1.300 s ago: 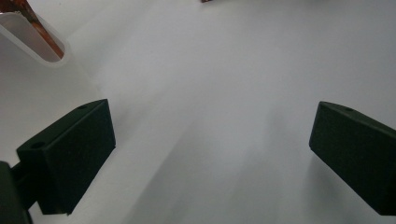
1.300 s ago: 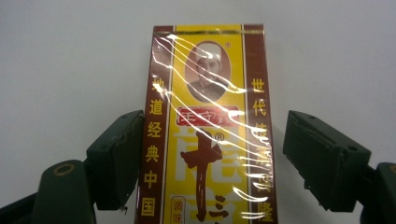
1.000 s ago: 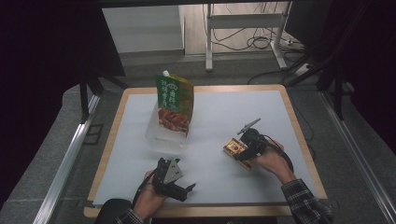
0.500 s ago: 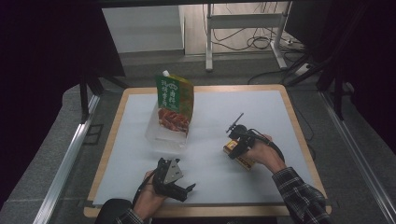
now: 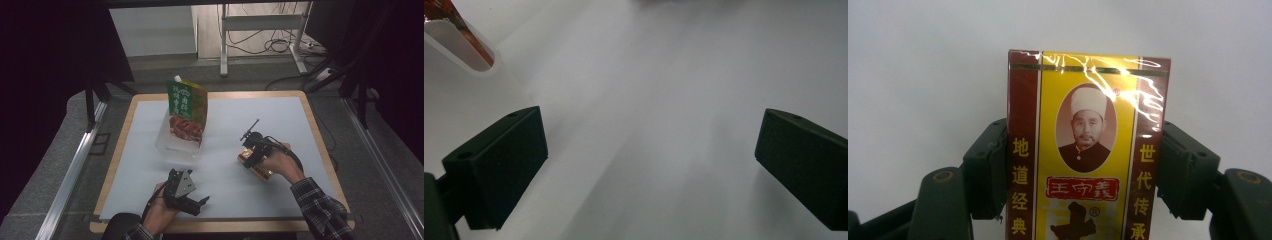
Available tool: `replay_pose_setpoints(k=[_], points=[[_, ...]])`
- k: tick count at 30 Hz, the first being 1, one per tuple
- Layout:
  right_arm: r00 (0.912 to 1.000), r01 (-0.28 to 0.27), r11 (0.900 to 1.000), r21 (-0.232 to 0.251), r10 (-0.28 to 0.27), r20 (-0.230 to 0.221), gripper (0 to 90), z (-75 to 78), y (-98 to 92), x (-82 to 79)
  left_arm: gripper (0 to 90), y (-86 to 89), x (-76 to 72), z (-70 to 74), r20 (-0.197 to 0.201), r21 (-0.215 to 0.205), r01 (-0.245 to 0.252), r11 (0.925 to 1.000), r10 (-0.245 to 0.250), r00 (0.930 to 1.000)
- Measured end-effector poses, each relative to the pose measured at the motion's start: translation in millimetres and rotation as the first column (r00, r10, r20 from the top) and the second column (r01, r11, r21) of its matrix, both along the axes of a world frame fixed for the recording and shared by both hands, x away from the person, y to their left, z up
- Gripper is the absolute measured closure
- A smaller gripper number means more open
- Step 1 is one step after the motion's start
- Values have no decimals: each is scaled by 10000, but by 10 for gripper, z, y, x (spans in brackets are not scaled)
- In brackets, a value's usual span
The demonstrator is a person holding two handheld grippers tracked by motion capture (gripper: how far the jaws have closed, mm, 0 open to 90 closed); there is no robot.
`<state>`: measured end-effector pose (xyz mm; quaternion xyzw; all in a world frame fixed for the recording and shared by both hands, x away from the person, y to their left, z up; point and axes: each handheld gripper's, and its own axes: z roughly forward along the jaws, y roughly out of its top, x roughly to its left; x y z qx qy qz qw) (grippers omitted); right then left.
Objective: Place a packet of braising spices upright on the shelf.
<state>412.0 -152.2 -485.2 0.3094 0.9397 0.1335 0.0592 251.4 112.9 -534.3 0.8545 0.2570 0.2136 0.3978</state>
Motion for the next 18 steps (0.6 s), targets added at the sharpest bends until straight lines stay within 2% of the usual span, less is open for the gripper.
replay_pose_setpoints(k=[1,2,3,4,6,11,13,15,16,18], points=[[10000,0,10000,0,0,0,316,0,0,0,1,0,0,0,0,0,0,10000,0,10000],[9999,-79,9996,266,75,131,316,26,-14,-18,1,0,-1,1,16,15,4,10000,-4,10000],[9999,-79,9996,266,75,131,316,26,-14,-18,1,0,-1,1,16,15,4,10000,-4,10000],[9993,-153,9985,529,135,353,317,49,-25,-40,1,-3,-1,-1,12,38,8,10000,-8,10000],[9990,-204,9972,722,174,418,317,65,-32,-56,1,-2,0,1,14,112,25,9999,-25,10000],[9975,-243,9944,1024,173,686,317,102,-45,-72,1,2,1,1,4,98,16,10000,-16,10000],[9964,-230,9903,1369,115,843,317,146,-54,-90,1,2,3,0,-6,101,25,9999,-25,10000],[9956,-261,9886,1480,124,932,317,155,-56,-94,1,-1,3,-1,-16,104,28,9999,-27,10000],[9929,-349,9844,1727,144,1184,318,186,-57,-110,1,-2,3,-2,-20,108,34,9999,-34,10000],[9900,-477,9789,1988,199,1397,317,217,-49,-129,1,-8,1,-8,-41,80,32,10000,-31,10000]])
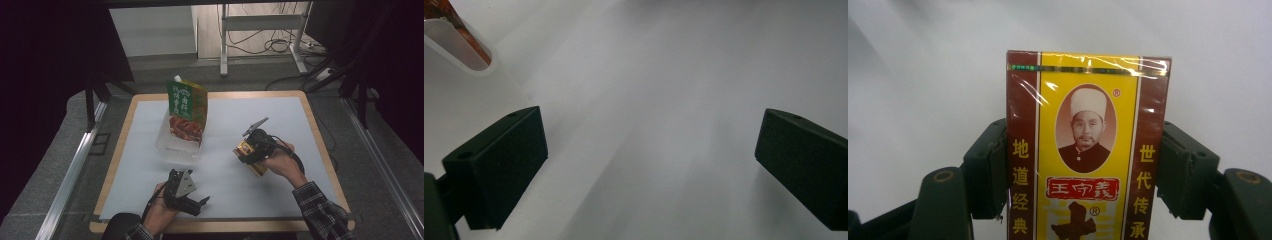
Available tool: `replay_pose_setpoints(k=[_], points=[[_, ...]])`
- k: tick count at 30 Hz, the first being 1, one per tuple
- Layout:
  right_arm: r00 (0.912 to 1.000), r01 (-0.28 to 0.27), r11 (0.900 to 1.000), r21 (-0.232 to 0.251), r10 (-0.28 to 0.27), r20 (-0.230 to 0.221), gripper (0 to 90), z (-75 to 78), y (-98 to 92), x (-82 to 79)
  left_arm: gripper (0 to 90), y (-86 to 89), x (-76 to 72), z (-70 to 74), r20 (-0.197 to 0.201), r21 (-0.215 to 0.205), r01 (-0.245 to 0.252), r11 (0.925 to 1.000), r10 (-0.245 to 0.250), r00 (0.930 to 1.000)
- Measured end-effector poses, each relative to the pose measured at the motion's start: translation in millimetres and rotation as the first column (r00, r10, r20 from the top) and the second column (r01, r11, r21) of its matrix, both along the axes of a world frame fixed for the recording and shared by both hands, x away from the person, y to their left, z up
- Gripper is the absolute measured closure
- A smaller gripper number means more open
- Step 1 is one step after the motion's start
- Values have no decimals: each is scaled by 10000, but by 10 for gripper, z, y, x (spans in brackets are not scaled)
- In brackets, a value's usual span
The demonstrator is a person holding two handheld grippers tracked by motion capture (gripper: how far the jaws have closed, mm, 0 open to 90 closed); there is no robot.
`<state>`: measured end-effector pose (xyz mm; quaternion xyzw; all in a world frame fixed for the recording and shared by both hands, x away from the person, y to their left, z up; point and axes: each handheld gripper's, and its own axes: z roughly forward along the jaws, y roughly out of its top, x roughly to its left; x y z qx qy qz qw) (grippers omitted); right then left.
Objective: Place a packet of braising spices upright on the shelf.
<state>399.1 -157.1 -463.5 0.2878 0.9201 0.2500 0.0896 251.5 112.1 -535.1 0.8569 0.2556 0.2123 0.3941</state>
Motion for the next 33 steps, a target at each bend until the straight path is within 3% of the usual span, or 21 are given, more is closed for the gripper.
replay_pose_setpoints(k=[8,17,33], points=[[9979,-283,9972,690,242,596,317,73,49,-40,1,4,4,-2,-24,54,5,10000,-5,10000],[9902,-573,9840,1686,345,1353,318,175,110,-89,1,10,8,-3,-101,5,-13,10000,13,9999],[9819,-789,9646,2518,316,1865,318,269,168,-90,0,35,-20,17,-198,-92,-44,9999,42,9998]])
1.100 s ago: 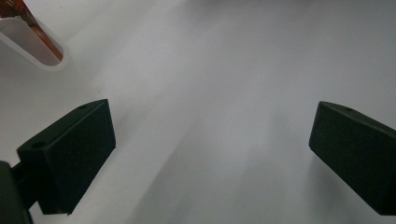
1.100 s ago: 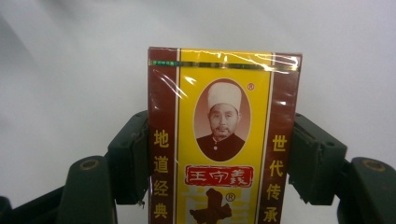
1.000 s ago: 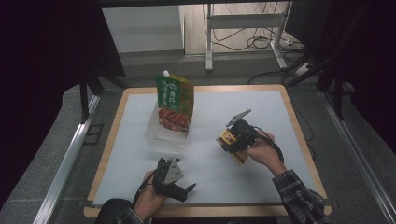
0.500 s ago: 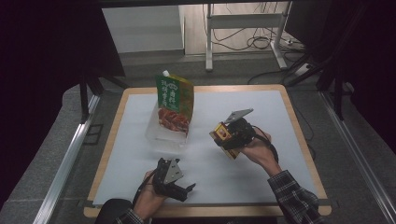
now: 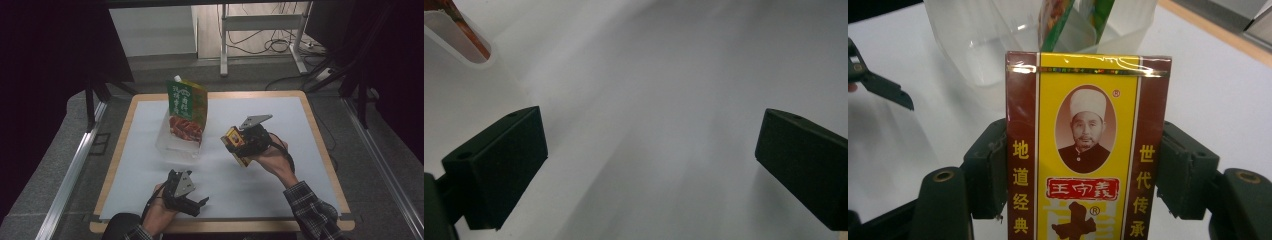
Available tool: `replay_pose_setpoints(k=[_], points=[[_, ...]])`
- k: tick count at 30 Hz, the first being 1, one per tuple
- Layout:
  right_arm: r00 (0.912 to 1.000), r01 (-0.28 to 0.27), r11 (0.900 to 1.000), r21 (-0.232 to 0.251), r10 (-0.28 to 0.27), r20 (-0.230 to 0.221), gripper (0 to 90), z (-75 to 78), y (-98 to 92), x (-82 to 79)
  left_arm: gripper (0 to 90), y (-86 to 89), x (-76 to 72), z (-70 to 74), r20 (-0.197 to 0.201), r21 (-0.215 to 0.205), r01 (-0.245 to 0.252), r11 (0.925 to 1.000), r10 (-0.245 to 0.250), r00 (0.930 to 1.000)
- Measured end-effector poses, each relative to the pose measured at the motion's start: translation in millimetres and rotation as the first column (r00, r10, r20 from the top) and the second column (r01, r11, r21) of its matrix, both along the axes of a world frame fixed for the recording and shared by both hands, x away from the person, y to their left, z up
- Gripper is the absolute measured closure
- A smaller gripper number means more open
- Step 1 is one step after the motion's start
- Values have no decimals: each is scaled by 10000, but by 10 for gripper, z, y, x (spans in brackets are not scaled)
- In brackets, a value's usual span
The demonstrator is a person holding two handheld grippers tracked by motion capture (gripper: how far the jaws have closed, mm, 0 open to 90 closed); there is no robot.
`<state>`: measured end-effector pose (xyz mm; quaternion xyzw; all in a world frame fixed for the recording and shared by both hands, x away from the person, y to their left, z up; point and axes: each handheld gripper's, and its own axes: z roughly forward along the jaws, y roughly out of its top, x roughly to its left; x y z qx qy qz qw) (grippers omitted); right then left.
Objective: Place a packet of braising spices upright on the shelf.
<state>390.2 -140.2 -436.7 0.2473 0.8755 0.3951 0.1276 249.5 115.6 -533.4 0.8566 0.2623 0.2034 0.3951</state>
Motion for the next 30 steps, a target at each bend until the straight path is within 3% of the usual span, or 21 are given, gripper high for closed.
replay_pose_setpoints(k=[10,15,30], points=[[9994,-135,9992,370,123,336,318,88,99,-5,0,125,-62,25,-150,-249,-297,9992,293,9995],[9988,-196,9976,665,166,456,318,126,169,16,0,213,-110,36,-235,-589,-535,9968,522,9984],[9958,-537,9841,1693,401,827,319,178,427,92,0,257,-204,35,-246,-580,-601,9965,587,9980]])
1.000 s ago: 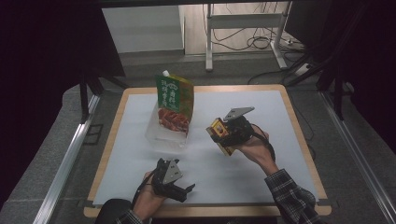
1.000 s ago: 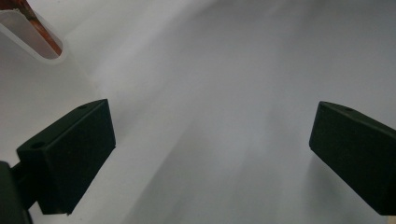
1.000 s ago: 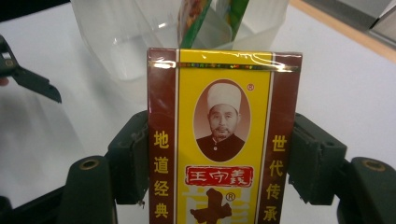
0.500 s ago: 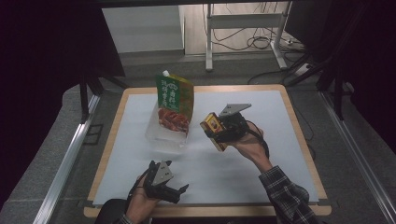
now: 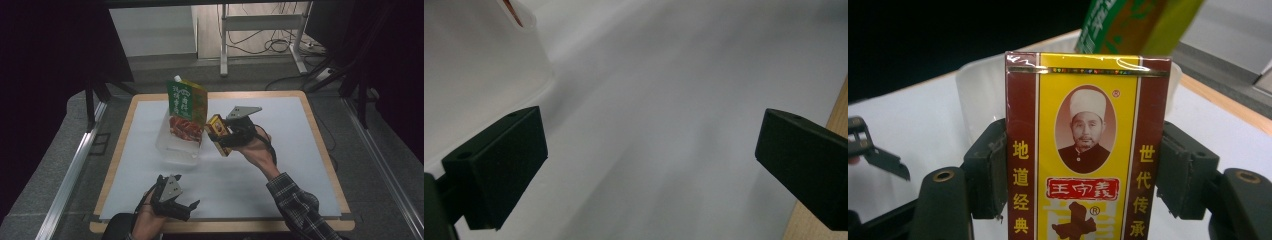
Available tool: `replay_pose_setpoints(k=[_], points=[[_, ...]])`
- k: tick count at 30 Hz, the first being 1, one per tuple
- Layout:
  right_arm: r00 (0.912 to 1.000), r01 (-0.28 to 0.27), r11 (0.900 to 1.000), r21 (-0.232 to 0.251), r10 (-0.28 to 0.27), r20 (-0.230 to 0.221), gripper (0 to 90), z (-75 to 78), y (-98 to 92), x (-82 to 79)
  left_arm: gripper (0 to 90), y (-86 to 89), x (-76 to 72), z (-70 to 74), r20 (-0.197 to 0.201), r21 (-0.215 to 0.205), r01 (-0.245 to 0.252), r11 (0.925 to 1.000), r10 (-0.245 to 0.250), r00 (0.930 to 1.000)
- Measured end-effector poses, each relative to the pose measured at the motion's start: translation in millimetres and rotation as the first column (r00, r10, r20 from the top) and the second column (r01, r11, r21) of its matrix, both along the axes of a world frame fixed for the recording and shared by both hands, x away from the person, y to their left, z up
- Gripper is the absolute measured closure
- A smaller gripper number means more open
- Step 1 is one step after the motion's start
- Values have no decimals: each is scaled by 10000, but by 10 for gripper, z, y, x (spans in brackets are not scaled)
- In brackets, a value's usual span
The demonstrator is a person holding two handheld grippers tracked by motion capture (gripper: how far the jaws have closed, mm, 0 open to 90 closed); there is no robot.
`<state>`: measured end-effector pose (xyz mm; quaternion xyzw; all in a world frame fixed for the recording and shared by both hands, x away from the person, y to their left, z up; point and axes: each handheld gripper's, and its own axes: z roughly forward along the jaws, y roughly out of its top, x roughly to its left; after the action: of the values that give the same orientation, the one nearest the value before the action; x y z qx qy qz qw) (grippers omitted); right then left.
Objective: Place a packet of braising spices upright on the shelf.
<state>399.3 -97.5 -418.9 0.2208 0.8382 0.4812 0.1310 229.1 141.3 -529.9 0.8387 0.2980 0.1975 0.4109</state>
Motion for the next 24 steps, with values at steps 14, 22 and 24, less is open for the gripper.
replay_pose_setpoints(k=[14,22,24], points=[[9990,-395,9941,1014,372,248,319,11,286,39,0,-4,-12,-10,-38,61,43,10000,-43,10000],[9984,-494,9915,1204,457,335,319,-67,483,82,0,-2,-12,-8,-28,56,75,10000,-75,10000],[9981,-524,9905,1268,478,387,319,-84,532,93,0,-6,-14,-9,-27,8,72,10000,-72,10000]])
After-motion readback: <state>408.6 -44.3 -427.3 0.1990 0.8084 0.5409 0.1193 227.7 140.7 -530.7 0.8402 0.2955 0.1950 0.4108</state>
